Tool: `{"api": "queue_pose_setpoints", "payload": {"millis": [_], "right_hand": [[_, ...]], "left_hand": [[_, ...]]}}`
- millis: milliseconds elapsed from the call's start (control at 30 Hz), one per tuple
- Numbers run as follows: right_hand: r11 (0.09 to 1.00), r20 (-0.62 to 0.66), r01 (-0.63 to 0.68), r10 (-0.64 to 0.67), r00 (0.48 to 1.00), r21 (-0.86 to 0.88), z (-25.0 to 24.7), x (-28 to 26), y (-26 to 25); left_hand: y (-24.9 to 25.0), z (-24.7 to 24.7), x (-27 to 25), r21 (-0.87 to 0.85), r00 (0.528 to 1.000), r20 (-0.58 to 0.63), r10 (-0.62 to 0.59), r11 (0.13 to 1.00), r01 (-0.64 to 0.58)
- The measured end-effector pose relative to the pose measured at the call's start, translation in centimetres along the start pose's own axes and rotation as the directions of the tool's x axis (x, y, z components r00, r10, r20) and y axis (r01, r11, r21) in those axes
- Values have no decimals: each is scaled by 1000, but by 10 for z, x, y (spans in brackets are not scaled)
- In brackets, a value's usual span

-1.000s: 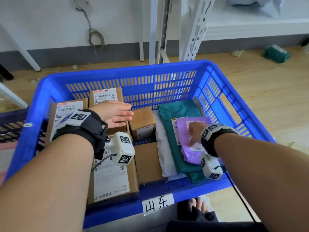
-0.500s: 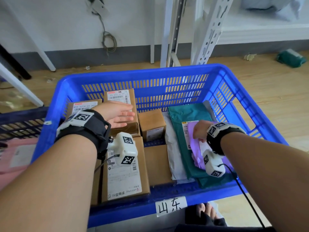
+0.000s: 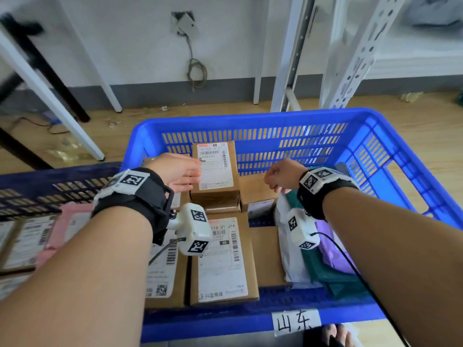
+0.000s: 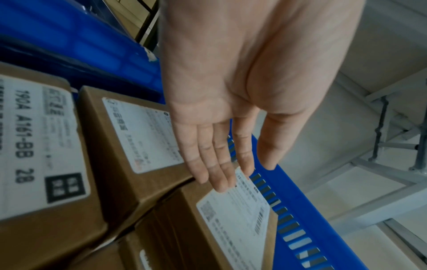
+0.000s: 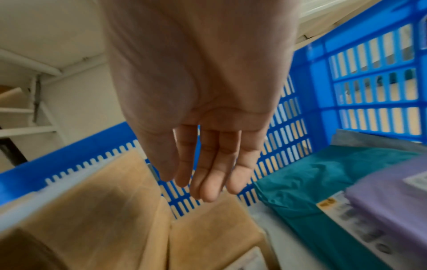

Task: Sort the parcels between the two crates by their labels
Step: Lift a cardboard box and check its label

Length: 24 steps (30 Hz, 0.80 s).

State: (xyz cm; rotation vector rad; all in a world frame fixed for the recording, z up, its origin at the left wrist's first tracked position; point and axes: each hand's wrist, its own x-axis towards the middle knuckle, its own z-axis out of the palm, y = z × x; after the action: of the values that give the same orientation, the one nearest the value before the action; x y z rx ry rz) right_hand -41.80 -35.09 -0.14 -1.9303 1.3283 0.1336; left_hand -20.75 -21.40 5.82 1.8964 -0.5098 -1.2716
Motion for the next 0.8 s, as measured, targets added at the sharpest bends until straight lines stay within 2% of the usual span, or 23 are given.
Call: {"api": "queue_pose_setpoints", "payload": {"millis": [100,200,400,633,700,800], "right_hand": [[971,20,-14,10,1000,240,1,5,-19],[930,44,-45,31,999,365,8,7,-34],[882,159,-101,30,987,460,25,13,-48],[798,305,-265,108,946,541,39,14,-44],[756,344,-292,94,934,586,38,8,-43],[609,384,-334,51,922,720,35,7,-38]], "left_hand": [[-7,-4,6,-18,999,-37,-16,1000,15],[-10,-2,12,-34,998,-60,-30,999,28],[-3,2,18,-56,994,-85,-62,997,58],[-1,2,14,-74,993,-104,-53,996,45],[-2,0,15,-76,992,-120,-50,996,41],[-4,-5,14,-101,991,-116,-59,994,48]]}}
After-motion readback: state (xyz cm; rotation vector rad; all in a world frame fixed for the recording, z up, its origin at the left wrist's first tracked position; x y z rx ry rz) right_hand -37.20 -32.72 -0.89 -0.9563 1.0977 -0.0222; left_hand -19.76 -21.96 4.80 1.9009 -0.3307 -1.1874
